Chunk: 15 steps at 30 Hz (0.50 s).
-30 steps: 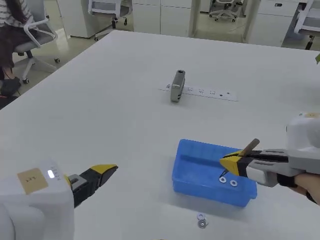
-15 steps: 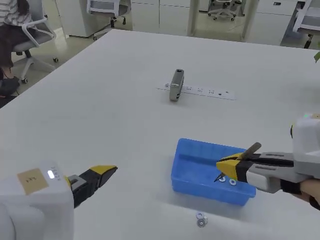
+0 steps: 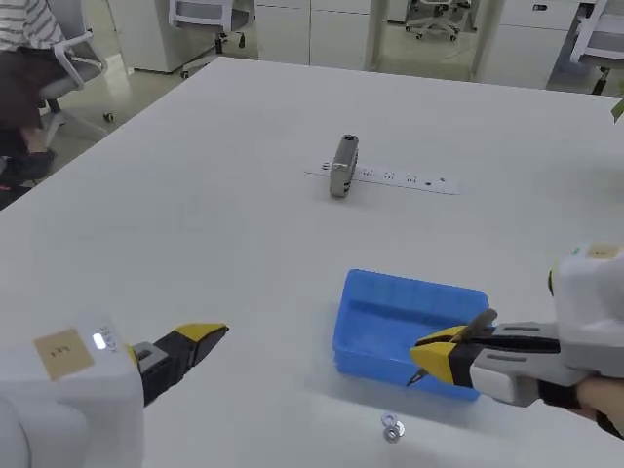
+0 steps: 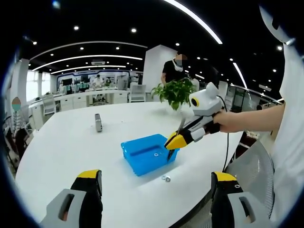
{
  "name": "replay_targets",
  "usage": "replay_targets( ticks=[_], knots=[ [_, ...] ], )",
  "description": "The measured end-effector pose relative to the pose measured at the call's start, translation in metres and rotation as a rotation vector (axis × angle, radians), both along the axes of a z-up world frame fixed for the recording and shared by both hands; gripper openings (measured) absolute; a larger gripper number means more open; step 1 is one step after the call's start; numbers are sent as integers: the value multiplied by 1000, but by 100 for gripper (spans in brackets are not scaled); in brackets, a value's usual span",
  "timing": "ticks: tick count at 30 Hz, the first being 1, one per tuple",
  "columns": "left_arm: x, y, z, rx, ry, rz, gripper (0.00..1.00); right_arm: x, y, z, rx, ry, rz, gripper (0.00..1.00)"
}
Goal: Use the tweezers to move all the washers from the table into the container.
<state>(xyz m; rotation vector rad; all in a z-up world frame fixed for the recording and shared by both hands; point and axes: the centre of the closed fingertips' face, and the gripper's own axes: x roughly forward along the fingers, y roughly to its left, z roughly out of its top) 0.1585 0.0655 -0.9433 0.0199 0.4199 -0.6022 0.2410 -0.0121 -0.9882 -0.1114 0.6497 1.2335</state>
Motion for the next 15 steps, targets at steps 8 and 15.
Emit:
replay_targets(
  ticks=[8,15],
  knots=[
    [-1,1,0,0,1,2,97,-10,3,-17,-33,31,26,4],
    [-1,2,0,-1,2,6,97,-16,7,-27,-57,46,49,4]
  ],
)
